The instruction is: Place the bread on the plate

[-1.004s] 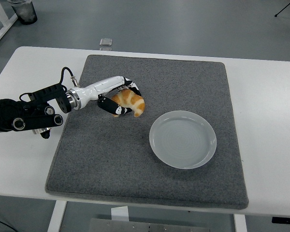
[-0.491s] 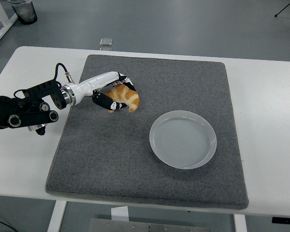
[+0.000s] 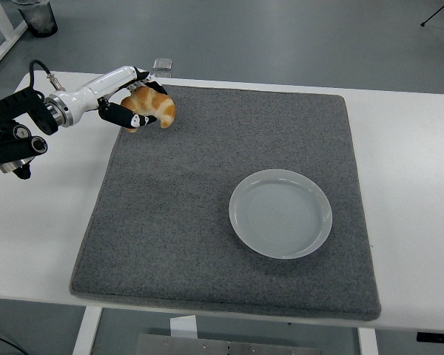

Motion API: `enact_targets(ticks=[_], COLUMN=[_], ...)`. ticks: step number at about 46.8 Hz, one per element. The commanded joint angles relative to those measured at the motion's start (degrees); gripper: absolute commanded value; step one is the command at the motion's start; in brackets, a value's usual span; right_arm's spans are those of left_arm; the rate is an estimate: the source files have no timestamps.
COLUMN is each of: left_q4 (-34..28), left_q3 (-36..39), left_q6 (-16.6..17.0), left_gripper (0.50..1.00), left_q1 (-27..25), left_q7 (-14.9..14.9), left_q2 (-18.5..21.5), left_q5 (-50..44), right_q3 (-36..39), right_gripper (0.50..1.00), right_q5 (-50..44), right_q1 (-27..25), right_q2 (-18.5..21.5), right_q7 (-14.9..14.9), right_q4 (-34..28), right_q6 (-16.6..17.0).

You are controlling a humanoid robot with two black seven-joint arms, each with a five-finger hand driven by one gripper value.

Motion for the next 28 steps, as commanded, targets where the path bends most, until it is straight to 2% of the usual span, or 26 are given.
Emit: enact_targets(ticks=[1, 11, 16, 20, 28], left_q4=[0.05, 0.05, -0.04, -0.22, -0.48], left_q3=[0.10, 0.27, 0.27, 0.36, 0.80], left_q6=[-2.49, -9.35, -12.16, -12.96, -13.14], left_gripper=[0.500, 0.500, 0.500, 0.500, 0.500], left_q1=[-3.17, -13.45, -17.50, -19.44, -20.06], left_q7=[0.11, 0.38, 0.46, 0.64, 0.82], left_q2=[-0.15, -1.47, -4.45, -7.44, -14.38], left_q5=[0.09, 0.18, 0.18, 0.18, 0.27], right_q3=[-0.02, -0.02, -0.02, 0.07, -0.02], right_gripper=[0.952, 0.952, 0.952, 0.952, 0.952], right_q5=[0.00, 0.00, 0.00, 0.00, 0.00], right_q1=[0.00, 0.00, 0.00, 0.00, 0.00], right_q2=[0.00, 0.00, 0.00, 0.00, 0.00], right_q7=[0.00, 0.00, 0.00, 0.00, 0.00], right_q4=[0.00, 0.00, 0.00, 0.00, 0.00], right_q6=[0.00, 0.00, 0.00, 0.00, 0.00])
